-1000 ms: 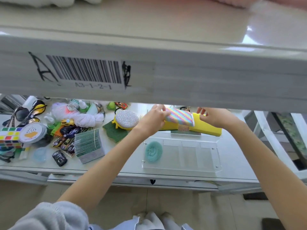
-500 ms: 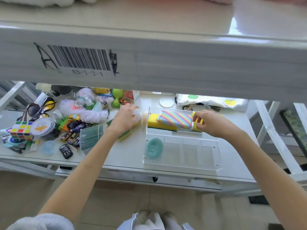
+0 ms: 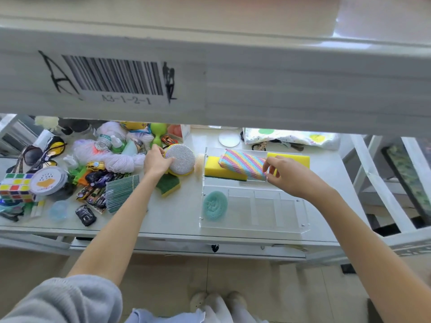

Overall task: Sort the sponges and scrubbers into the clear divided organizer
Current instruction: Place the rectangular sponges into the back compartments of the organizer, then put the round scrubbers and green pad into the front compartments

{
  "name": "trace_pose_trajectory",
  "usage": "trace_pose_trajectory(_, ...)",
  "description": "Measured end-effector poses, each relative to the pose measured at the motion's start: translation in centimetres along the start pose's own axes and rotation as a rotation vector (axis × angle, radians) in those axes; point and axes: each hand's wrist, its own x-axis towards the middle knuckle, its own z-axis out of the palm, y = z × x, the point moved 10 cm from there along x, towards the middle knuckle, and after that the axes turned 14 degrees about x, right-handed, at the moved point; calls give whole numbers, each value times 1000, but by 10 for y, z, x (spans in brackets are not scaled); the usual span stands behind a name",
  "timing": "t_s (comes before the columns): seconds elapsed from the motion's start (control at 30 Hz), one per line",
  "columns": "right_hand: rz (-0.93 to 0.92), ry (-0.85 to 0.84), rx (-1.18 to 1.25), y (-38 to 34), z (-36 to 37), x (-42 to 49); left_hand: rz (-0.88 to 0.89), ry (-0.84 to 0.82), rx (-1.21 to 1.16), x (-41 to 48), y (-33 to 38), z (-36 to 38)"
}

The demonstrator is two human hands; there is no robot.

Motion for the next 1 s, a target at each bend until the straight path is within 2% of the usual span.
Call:
trace_pose_trajectory(0.13, -8, 9, -5, -3, -1, -3, -52, -51, -241, -7, -22, -17)
trace_pose_trajectory(0.33, -83, 5, -31, -38, -3, -5, -36, -128, -336, -53, -51, -51)
trace_pose_trajectory(0.47, -198, -43, -70, -92, 25, 9, -74, -149, -334, -82, -76, -61)
trace_pose_trajectory(0.67, -307, -239, -148, -162, 129, 70, -102, -160, -222, -118, -85, -64)
trace_pose_trajectory(0.83, -264, -294, -177, -184, 193, 121, -109, -205, -146, -137, -88, -56)
trace_pose_trajectory(1.0, -109, -244, -152, -173, 226, 148, -122, -158, -73, -143, -97, -67)
